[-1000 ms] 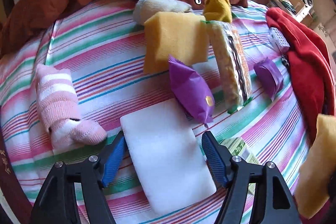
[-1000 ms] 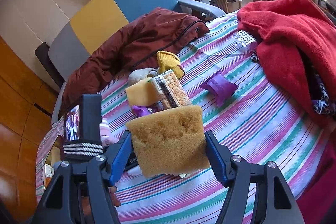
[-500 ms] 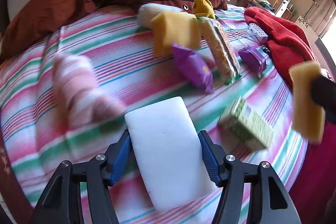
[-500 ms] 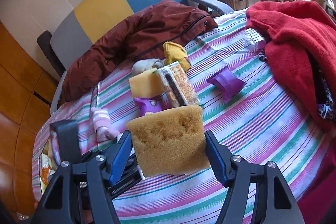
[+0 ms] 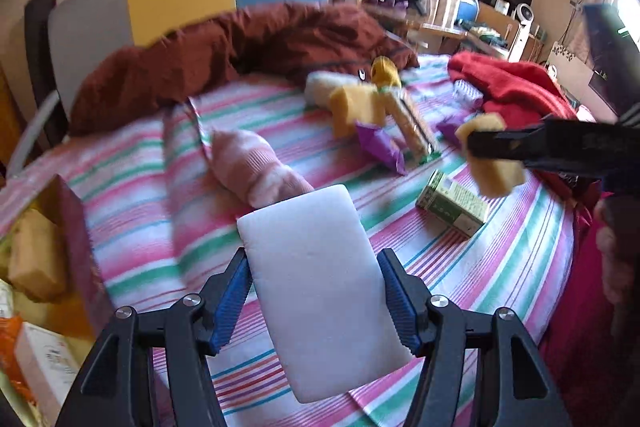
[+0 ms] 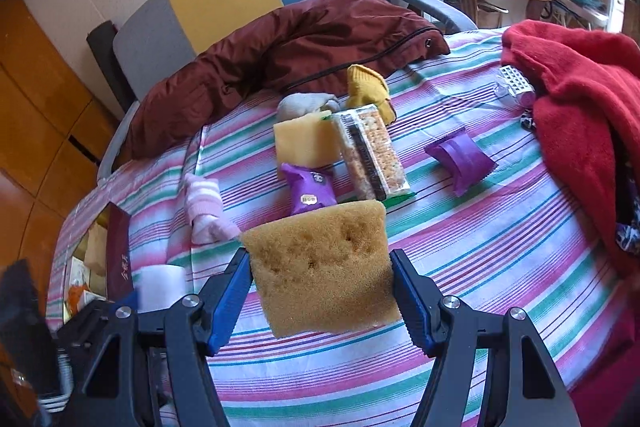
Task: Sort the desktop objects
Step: 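Carry both sponges to the gold tray and open both grippers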
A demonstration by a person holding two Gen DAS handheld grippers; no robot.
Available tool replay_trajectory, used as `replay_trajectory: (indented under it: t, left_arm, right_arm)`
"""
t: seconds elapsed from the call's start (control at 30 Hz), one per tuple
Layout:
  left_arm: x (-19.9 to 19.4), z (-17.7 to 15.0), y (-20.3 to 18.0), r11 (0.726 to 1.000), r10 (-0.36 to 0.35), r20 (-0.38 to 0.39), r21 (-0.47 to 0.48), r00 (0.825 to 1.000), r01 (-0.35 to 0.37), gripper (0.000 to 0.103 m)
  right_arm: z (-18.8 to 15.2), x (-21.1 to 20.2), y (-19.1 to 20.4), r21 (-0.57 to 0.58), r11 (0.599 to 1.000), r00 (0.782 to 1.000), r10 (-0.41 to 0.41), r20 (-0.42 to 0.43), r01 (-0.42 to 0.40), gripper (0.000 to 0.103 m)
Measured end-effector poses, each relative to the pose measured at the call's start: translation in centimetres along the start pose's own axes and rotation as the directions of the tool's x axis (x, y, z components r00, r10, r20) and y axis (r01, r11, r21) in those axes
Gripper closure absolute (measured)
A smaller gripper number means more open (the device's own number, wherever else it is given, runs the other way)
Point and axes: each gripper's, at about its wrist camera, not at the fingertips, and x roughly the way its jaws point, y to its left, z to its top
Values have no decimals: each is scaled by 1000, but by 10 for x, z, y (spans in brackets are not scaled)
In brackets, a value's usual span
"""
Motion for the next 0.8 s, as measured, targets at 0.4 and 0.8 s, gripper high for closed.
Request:
replay_trajectory:
  t: [0.4,0.8]
  left_arm:
    - [-72,-17,38,996,81,111,-51,991,-75,38]
    - [-116,-45,104,969,152,143,-218,978,-119,38]
  right_arm:
    - [-5,-1,23,-102,994,1000,30,6,-30,33]
    - [-22,4,63,-275,961,999,34,-26,-39,33]
